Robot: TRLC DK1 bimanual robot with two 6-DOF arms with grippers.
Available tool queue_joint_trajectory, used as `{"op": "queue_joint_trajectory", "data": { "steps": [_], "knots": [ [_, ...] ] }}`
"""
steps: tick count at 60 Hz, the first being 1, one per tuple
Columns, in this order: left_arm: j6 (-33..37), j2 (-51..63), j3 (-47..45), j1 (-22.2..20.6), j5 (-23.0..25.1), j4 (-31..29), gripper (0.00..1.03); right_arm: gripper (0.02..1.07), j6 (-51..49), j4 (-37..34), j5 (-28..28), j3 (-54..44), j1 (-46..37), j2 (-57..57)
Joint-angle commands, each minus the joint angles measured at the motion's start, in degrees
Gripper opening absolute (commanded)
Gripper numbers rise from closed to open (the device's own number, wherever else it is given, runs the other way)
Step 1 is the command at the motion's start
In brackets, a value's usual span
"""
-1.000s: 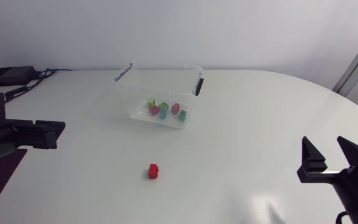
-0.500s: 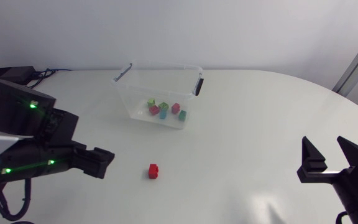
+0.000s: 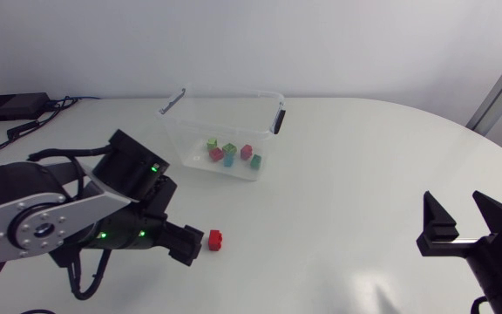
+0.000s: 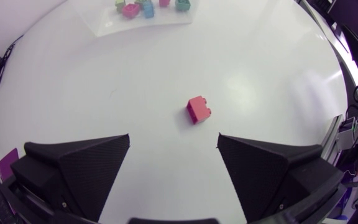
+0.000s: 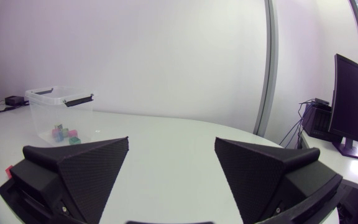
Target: Place the duplo bricks in the container
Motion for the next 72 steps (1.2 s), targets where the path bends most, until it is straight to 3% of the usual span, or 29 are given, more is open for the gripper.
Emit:
{"op": "queue_joint_trajectory", "data": {
  "steps": [1,42,72],
  "knots": [
    [-2.1,3.6,2.1,-0.9,-0.4,0.9,0.99,1.02,-0.5,0.3,-0.2,-1.2,-0.5,-0.4],
    [-4.3,18.7,10.1,-3.9,-0.4,2.9,0.99,1.02,-0.5,0.3,-0.2,-1.2,-0.5,-0.4],
    [-5.1,27.2,13.3,-2.5,-0.4,3.2,0.99,1.02,-0.5,0.3,-0.2,-1.2,-0.5,-0.4]
  ]
}}
